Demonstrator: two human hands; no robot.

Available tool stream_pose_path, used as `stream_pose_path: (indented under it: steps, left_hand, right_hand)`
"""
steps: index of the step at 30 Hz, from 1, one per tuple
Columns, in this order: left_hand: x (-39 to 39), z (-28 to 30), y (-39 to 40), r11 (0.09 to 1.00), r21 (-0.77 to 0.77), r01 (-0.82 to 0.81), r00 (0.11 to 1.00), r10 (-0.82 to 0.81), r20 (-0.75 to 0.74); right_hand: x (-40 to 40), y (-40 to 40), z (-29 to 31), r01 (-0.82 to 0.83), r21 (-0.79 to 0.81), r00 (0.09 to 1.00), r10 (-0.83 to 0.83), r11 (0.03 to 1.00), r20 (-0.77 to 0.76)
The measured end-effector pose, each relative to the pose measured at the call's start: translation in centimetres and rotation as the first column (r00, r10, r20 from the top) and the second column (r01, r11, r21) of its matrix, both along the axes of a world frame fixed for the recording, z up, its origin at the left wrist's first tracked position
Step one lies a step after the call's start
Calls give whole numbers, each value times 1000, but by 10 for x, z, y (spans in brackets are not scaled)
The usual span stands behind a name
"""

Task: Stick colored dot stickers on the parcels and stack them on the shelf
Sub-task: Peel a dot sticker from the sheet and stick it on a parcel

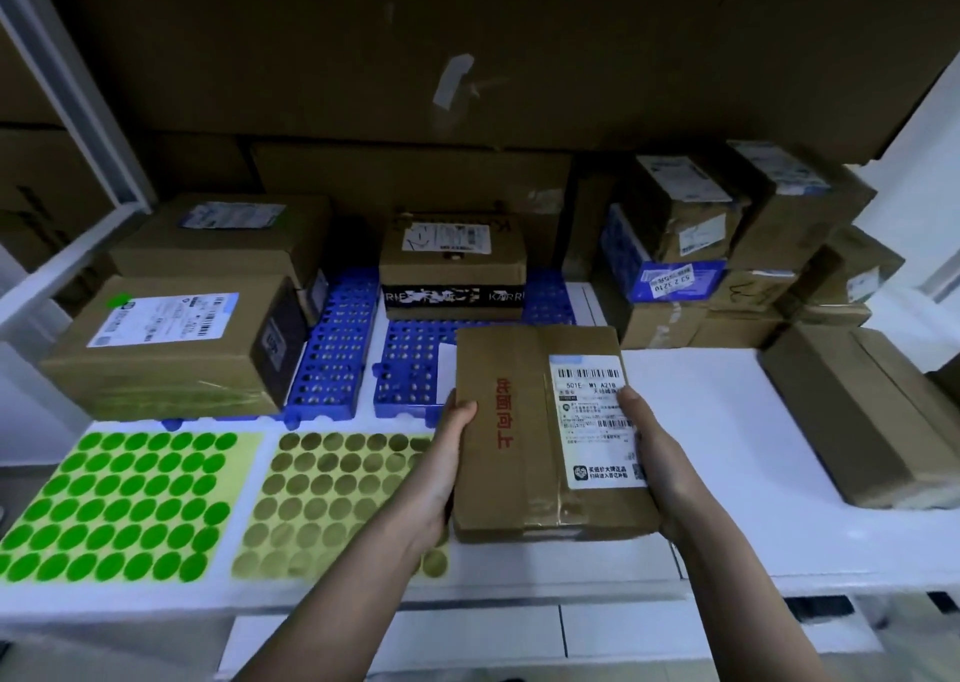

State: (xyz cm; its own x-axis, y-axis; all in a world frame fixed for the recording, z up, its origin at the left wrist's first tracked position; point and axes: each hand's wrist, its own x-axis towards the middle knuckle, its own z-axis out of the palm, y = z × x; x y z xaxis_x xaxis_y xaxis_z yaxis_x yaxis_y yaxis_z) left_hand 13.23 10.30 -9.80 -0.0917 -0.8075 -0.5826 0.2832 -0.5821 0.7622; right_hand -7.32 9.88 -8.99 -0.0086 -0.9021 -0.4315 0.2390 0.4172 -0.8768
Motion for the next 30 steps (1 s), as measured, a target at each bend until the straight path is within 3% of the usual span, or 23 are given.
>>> stream_pose_path:
  steps: [6, 17, 22, 26, 28, 30]
  left_hand:
    - [-13, -8, 1, 997, -74, 18, 999, -14, 49]
    - [-15, -9, 0, 998, -58, 3, 998, 1, 60]
    - [-15, -8, 1, 997, -81, 4, 997, 2, 73]
    - [-11, -7, 2, 991, -129, 31, 988, -11, 153]
    - [-5, -6, -1, 983, -182, 14, 983, 20, 185]
    - [2, -4, -2, 969, -245, 1, 970, 59, 238]
  right_hand:
    - [-8, -1, -12, -23, -77, 988, 11, 997, -151]
    - [-10, -7, -23, -6, -69, 984, -6, 998, -179]
    - [-10, -9, -28, 7, -88, 956, -33, 996, -291]
    - [-10, -11, -31, 32, -156, 840, -111, 987, -531]
    - [-8, -11, -29, 56, -277, 740, -226, 959, -634]
    - [-1, -11, -19, 81, -436, 668, -374, 896, -644]
